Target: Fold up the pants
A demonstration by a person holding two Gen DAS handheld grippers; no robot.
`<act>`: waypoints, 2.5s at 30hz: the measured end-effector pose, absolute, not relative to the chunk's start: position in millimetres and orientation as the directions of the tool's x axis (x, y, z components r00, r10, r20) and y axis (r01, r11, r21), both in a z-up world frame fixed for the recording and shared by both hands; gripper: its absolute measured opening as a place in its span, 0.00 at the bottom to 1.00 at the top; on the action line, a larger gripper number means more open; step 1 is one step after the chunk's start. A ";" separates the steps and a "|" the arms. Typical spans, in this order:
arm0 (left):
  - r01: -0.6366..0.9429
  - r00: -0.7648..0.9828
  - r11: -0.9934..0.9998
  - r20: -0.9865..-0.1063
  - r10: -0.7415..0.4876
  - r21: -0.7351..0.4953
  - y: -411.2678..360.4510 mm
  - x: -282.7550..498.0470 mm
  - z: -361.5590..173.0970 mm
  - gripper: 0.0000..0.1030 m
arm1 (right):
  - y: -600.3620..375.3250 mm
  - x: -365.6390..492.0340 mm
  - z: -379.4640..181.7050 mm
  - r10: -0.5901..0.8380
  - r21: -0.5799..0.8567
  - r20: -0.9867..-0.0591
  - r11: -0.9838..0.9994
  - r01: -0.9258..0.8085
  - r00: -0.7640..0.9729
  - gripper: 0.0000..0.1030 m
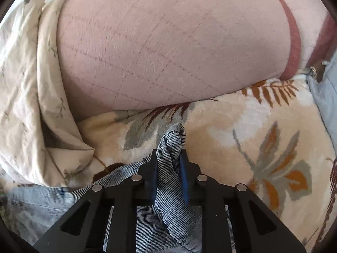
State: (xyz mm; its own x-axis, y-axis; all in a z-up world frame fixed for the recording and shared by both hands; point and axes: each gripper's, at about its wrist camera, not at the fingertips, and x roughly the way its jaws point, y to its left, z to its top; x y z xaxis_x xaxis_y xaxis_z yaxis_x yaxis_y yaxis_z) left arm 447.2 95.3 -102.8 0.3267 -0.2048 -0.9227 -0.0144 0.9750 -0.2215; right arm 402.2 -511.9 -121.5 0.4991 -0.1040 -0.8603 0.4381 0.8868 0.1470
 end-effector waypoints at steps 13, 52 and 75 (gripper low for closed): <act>0.111 0.458 0.960 -0.844 -0.278 -0.256 91.5 387.7 -6.1 0.05 | -526.3 321.6 -44.0 -0.064 0.286 -0.763 0.859 0.424 0.643 0.14; 0.173 0.470 0.974 -0.857 -0.210 -0.143 129.3 105.9 -9.0 0.10 | -523.2 0.8 -46.6 0.140 0.466 -0.773 0.788 0.403 0.619 0.54; 0.183 0.352 0.970 -0.910 -0.220 -0.163 77.9 145.6 -85.1 0.10 | -517.4 87.9 -106.5 0.074 0.358 -0.854 0.801 0.480 0.514 0.12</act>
State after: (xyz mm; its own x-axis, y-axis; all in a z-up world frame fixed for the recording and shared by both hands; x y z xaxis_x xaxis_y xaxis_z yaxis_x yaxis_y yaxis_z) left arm 145.6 77.9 -85.1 0.3521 -0.2197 -0.9098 0.1826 0.9695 -0.1635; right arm 87.9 -517.4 -106.5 0.5144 0.0736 -0.8544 0.4801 0.8008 0.3580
